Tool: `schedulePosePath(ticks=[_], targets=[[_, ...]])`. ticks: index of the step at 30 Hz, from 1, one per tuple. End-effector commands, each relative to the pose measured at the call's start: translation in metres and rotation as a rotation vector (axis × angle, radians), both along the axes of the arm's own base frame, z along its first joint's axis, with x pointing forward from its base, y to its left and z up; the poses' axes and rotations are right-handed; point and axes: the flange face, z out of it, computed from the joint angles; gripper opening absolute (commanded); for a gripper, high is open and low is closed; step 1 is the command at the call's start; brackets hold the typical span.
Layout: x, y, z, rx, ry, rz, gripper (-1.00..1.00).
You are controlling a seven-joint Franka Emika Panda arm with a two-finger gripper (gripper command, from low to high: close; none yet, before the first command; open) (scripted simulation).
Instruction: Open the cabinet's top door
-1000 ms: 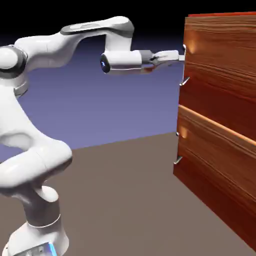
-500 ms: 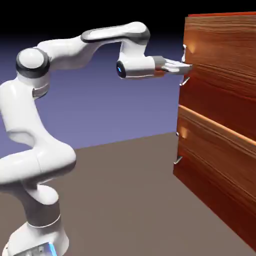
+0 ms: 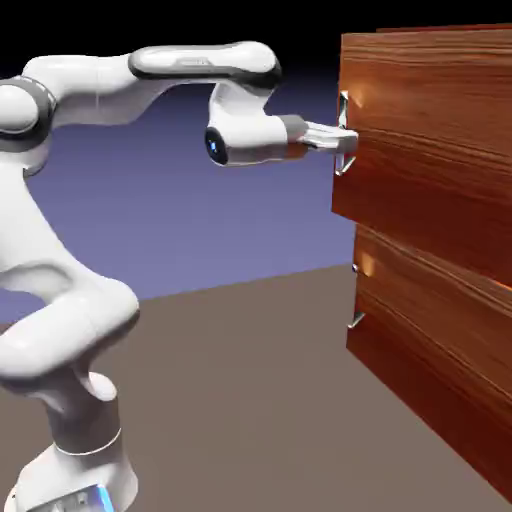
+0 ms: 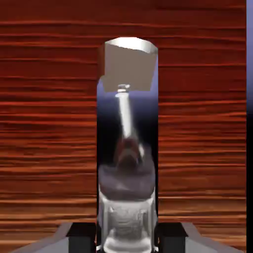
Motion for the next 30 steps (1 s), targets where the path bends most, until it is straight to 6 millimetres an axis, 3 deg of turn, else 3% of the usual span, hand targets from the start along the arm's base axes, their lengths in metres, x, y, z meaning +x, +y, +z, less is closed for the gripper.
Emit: schedulePosePath(ticks=[1, 12, 21, 30], targets=[[-0.005, -0.002, 0.000, 0.001, 0.000, 0.012, -1.00], [-0.070, -0.038, 0.000, 0.001, 0.000, 0.154, -1.00], [-0.132, -0.085, 0.000, 0.001, 0.000, 0.304, -1.00], [-0.177, -0.131, 0.000, 0.001, 0.000, 0.428, -1.00]])
